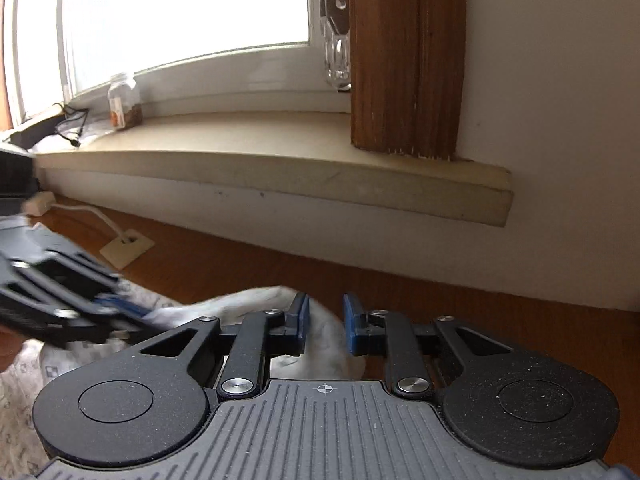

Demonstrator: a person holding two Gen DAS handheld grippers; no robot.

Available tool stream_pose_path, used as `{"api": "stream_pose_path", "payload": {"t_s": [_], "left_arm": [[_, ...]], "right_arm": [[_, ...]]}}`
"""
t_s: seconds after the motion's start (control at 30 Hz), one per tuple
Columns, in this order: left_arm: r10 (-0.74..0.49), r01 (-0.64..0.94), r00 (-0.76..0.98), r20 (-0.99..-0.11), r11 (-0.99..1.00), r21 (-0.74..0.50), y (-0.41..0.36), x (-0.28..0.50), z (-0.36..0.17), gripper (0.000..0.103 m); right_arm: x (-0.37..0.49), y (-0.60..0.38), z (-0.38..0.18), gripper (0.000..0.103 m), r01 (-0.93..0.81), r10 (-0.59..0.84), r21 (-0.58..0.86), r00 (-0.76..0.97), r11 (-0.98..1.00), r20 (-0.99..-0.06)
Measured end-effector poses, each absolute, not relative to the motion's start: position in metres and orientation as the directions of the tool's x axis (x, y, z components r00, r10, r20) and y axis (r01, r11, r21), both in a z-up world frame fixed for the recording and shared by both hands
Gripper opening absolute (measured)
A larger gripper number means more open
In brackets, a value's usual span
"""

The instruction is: Fold clothes

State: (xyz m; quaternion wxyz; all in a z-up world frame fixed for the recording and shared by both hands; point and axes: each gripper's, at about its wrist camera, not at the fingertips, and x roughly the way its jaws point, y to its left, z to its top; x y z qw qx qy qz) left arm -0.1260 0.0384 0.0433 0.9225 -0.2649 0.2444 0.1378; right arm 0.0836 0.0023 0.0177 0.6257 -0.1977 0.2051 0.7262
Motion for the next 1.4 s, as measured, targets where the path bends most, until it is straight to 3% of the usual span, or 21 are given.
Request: {"api": "stream_pose_path", "payload": {"t_s": [0.13,0.23,0.47,1.0,1.2,1.27,1.3,1.33,1.37,1.4], "left_arm": [[0.211,-0.462,0.786,-0.581,0.826,-0.324,0.035,-0.123,0.041,0.015],[0.232,-0.499,0.766,-0.600,0.803,-0.327,0.045,-0.128,0.032,0.046],[0.230,-0.493,0.771,-0.594,0.805,-0.329,0.043,-0.153,0.033,0.061],[0.222,-0.489,0.767,-0.602,0.809,-0.325,0.026,-0.177,0.028,0.060],[0.222,-0.489,0.766,-0.603,0.810,-0.324,0.026,-0.174,0.024,0.050],[0.218,-0.487,0.765,-0.606,0.811,-0.323,0.025,-0.172,0.023,0.042],[0.216,-0.486,0.765,-0.607,0.812,-0.323,0.025,-0.171,0.023,0.039],[0.212,-0.482,0.765,-0.608,0.815,-0.322,0.024,-0.170,0.023,0.024],[0.210,-0.480,0.765,-0.608,0.815,-0.324,0.023,-0.170,0.023,0.015],[0.214,-0.481,0.766,-0.606,0.816,-0.320,0.021,-0.170,0.025,0.013]], "right_arm": [[0.075,0.006,0.012,0.021,-0.990,0.816,0.032,-0.133,-0.139,-0.563],[0.064,-0.008,0.016,0.023,-0.990,0.817,-0.007,-0.112,-0.141,-0.566],[0.025,-0.081,0.024,0.034,-0.974,0.807,-0.050,-0.153,-0.219,-0.570],[-0.032,-0.181,-0.008,0.044,-0.972,0.778,-0.059,-0.144,-0.226,-0.611],[-0.044,-0.206,-0.012,0.046,-0.969,0.768,-0.077,-0.136,-0.234,-0.625],[-0.045,-0.209,-0.014,0.044,-0.970,0.770,-0.084,-0.126,-0.228,-0.626],[-0.044,-0.209,-0.015,0.034,-0.972,0.771,-0.072,-0.132,-0.224,-0.623],[-0.042,-0.209,-0.014,0.026,-0.973,0.771,-0.060,-0.140,-0.225,-0.621],[-0.042,-0.211,-0.013,0.009,-0.972,0.777,-0.056,-0.146,-0.226,-0.613],[-0.042,-0.212,-0.011,0.007,-0.972,0.782,-0.052,-0.151,-0.228,-0.605]]}}
